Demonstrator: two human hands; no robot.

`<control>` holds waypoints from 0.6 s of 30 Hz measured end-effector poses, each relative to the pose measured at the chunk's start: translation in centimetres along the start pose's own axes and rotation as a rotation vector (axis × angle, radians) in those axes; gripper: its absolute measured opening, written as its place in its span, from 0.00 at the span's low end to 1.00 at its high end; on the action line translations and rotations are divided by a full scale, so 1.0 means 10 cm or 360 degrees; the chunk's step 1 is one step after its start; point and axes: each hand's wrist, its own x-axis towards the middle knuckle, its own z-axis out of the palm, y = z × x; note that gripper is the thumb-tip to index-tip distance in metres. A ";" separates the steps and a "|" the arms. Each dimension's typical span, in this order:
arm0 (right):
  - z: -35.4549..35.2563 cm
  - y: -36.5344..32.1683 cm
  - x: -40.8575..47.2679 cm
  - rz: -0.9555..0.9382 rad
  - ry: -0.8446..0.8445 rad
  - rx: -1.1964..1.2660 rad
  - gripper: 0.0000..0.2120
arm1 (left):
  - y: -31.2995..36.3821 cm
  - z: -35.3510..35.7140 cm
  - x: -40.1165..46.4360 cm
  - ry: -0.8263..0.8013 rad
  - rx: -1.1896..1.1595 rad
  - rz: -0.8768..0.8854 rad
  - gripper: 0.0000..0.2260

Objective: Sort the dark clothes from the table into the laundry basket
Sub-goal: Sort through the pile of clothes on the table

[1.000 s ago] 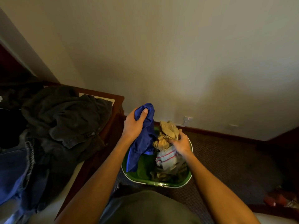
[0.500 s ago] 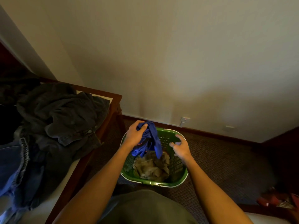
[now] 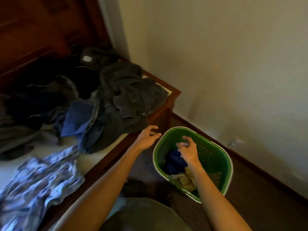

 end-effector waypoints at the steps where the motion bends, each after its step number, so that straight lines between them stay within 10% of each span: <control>1: 0.18 -0.05 -0.03 -0.0060 -0.0072 -0.0033 0.19 | -0.13 -0.15 -0.06 0.0059 -0.0036 -0.0020 0.19; 13: 2.76 -0.54 -0.83 -0.0653 -0.0845 -0.0565 0.17 | -1.80 -1.96 -1.22 0.0938 -0.0152 -0.0114 0.14; 18: 3.92 -0.55 -1.29 -0.0793 -0.0975 -0.0775 0.18 | -2.58 -2.67 -1.68 0.1119 0.0409 -0.0451 0.18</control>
